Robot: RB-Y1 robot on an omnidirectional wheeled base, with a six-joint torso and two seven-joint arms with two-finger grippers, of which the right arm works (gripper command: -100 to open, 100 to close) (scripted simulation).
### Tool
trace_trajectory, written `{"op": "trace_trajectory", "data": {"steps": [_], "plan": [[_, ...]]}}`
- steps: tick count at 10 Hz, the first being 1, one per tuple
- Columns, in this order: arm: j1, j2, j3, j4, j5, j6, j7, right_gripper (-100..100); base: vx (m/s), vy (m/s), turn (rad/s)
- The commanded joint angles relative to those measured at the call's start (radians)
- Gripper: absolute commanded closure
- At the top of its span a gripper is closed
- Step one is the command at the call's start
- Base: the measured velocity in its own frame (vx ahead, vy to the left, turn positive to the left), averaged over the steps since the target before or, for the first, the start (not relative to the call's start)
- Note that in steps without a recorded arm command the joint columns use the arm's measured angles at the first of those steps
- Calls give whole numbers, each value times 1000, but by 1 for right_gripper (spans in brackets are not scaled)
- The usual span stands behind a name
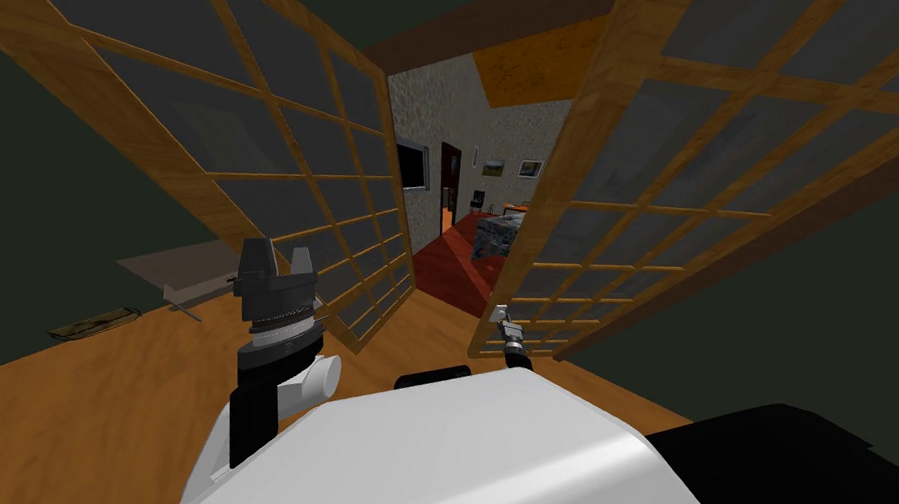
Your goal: Pull the door open
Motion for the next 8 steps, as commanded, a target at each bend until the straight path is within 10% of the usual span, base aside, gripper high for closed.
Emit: {"op": "trace_trajectory", "data": {"steps": [1, 4, 5, 8], "plan": [[-1, 1, 1, -1, 1, -1, 0, 100, -4, 13, -5], [-1, 1, 1, -1, 1, -1, 0, 100, 0, 2, -5], [6, -11, 24, -4, 12, -10, -19, -100, -117, 15, 146], [13, -25, 55, -10, 28, -21, -44, -100, -177, -22, 92]]}}
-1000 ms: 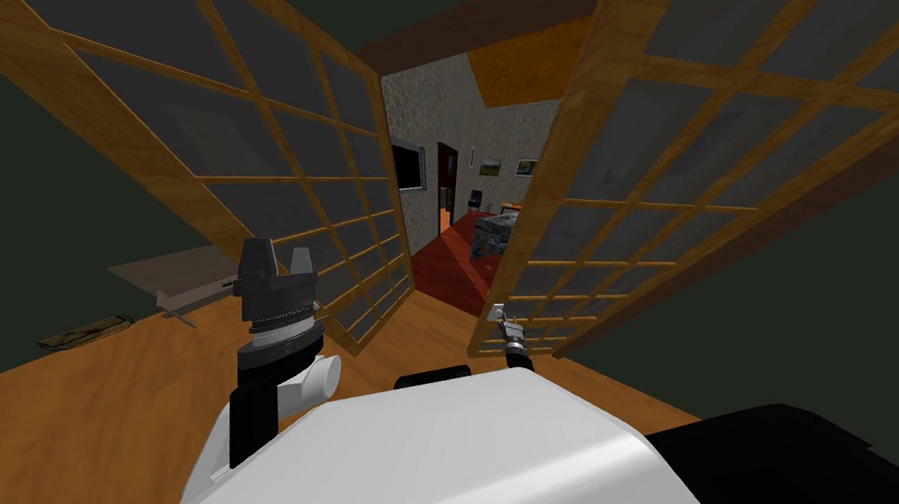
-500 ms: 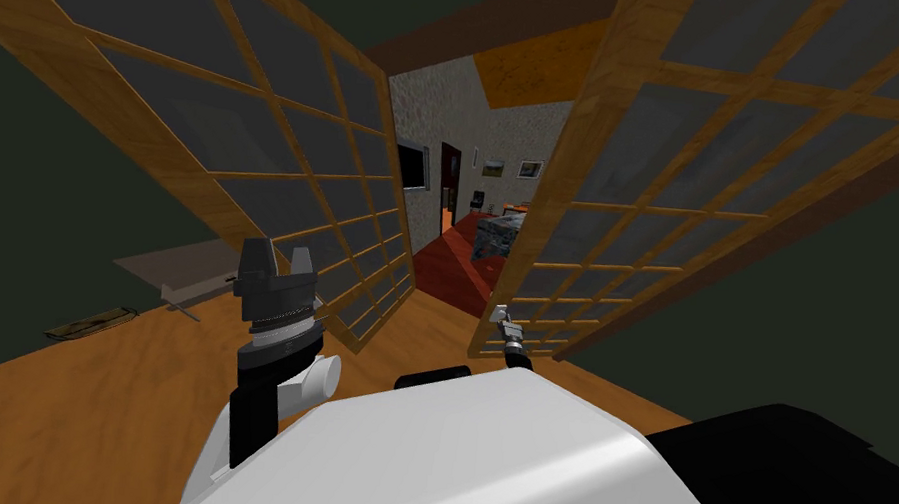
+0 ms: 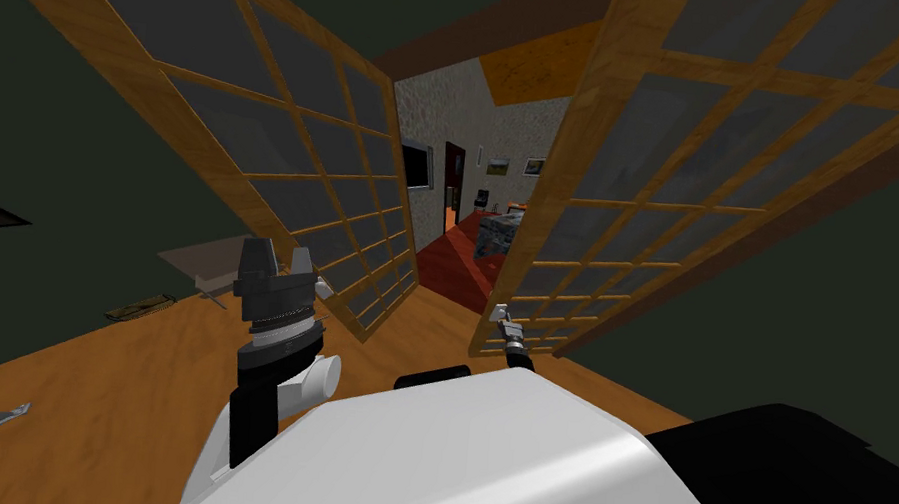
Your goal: Pull the door open
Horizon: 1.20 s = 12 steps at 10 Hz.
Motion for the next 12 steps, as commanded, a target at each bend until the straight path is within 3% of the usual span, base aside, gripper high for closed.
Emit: {"op": "trace_trajectory", "data": {"steps": [1, 12], "plan": [[9, 3, 32, -2, 14, -5, -18, -100, -147, -20, 40], [24, -25, 94, -13, 45, -29, -68, -100, -91, -29, 39]]}}
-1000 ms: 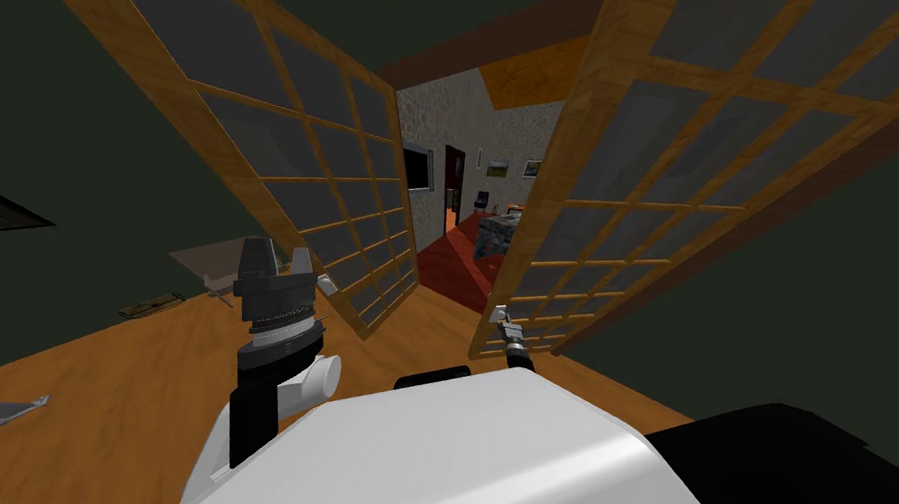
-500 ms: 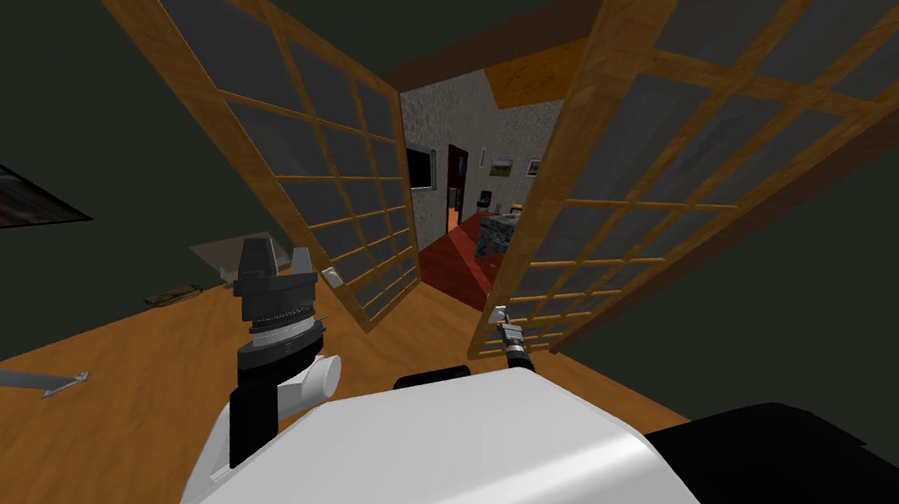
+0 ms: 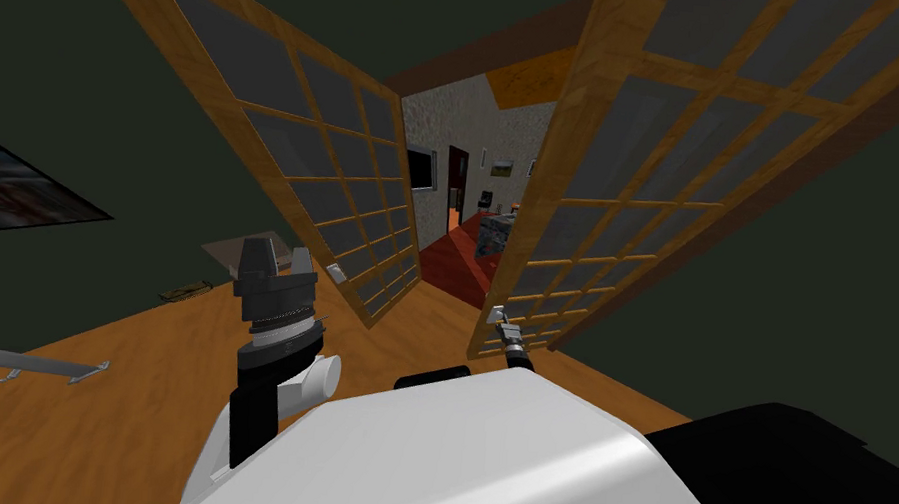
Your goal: Pull the door open
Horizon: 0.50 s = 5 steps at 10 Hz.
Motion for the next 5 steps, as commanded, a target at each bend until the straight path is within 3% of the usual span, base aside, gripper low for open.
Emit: {"op": "trace_trajectory", "data": {"steps": [1, 2, 3, 4, 5], "plan": [[0, 0, 0, 0, 0, 0, 0, -100, -18, -28, -40], [5, 7, -11, 10, -10, -8, -9, -100, 70, 25, -11], [6, -4, -16, 11, -10, -4, -5, -100, 42, 3, -54], [6, -4, -16, 11, -10, -4, -5, 100, -12, -18, 22], [6, -4, -16, 11, -10, -4, -5, 100, -15, 2, 39]]}}
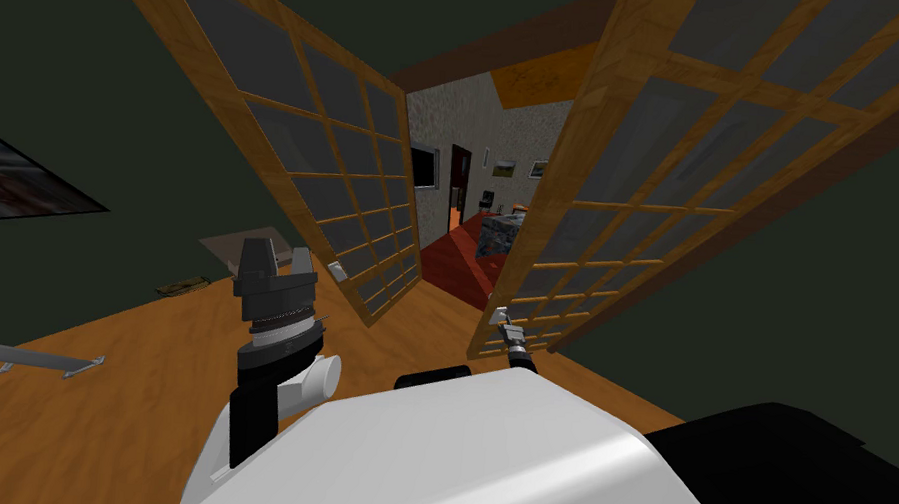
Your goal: Pull the door open
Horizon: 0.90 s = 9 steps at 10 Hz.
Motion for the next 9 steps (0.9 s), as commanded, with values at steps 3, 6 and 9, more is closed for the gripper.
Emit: {"op": "trace_trajectory", "data": {"steps": [3, 6, 9], "plan": [[0, 1, 1, -1, 1, 0, 0, 100, -2, 1, -4], [10, -19, 32, -8, 14, -12, -25, -100, -110, -12, 85], [22, -40, 69, -17, 31, -27, -53, -100, -172, -37, 69]]}}
